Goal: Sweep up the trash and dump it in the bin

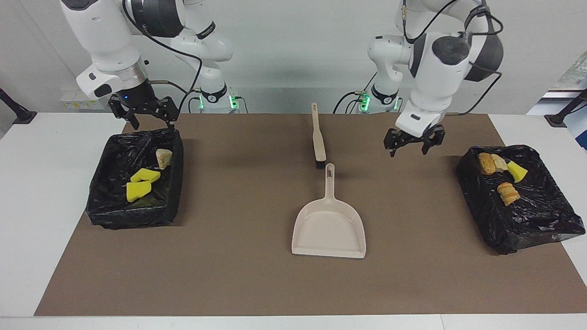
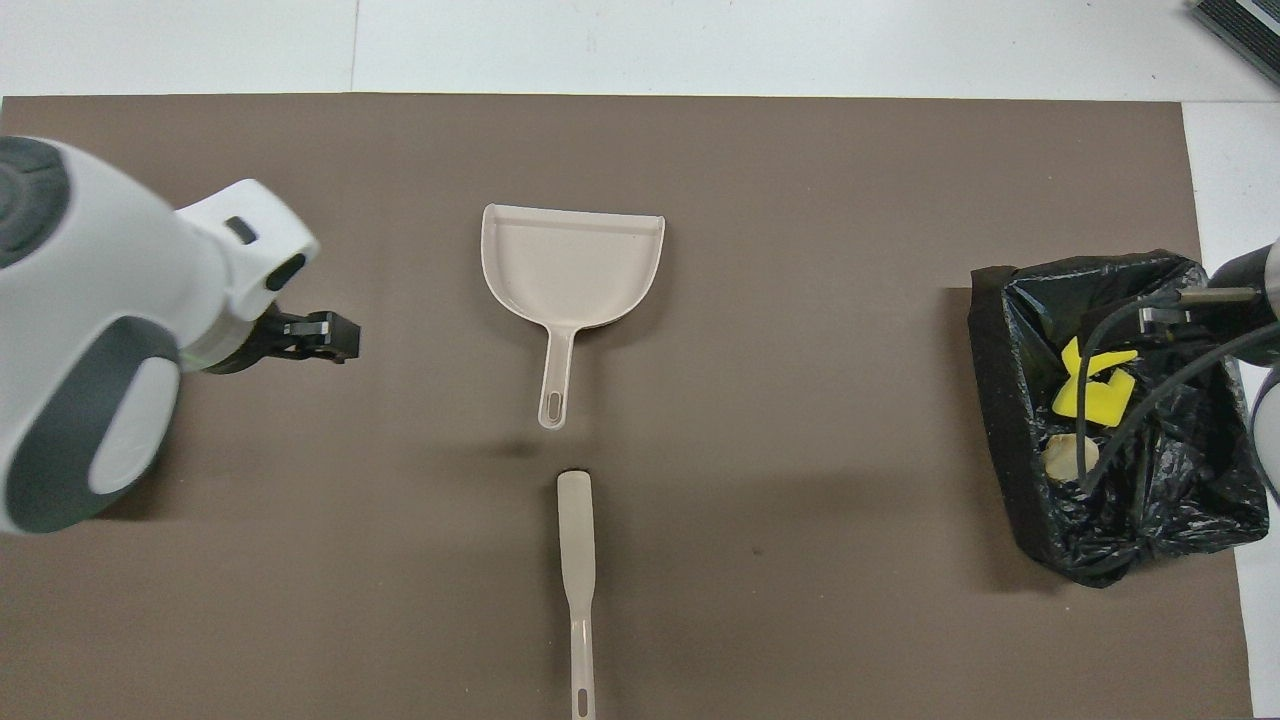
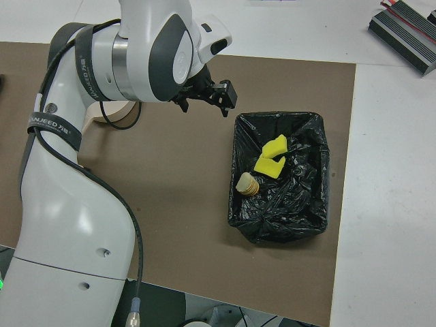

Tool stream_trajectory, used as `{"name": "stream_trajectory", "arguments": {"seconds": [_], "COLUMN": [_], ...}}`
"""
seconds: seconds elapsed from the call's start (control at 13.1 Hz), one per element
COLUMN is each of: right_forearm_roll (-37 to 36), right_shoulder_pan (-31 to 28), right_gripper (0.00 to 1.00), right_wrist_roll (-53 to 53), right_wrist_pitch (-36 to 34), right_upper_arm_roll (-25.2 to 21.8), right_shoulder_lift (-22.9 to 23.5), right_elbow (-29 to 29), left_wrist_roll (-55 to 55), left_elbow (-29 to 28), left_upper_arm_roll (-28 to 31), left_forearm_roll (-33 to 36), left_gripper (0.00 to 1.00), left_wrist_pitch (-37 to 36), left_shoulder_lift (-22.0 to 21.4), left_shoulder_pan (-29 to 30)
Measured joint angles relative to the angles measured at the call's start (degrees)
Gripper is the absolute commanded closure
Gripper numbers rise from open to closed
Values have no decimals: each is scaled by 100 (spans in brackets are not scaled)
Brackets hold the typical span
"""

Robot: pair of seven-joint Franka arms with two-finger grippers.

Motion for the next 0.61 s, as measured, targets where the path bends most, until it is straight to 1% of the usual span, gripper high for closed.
{"name": "stream_trajectory", "arguments": {"seconds": [0.15,0.3,0.46,0.61], "right_forearm_roll": [0,0,0,0], "right_shoulder_pan": [7,11,7,-6], "right_gripper": [0,0,0,0], "right_wrist_roll": [-1,-1,-1,-1], "right_wrist_pitch": [0,-3,-3,-3], "right_upper_arm_roll": [2,8,7,-2], "right_shoulder_lift": [12,12,12,12], "right_elbow": [20,28,39,42], "left_wrist_roll": [551,994,1358,1536], "left_elbow": [-90,4,394,833], "left_upper_arm_roll": [410,768,964,986], "left_forearm_roll": [-63,-187,-251,-254], "left_gripper": [0,0,0,0], "left_wrist_pitch": [-253,-453,-748,-1055], "left_shoulder_lift": [-502,-758,-811,-718], "left_shoulder_pan": [33,46,102,208]}}
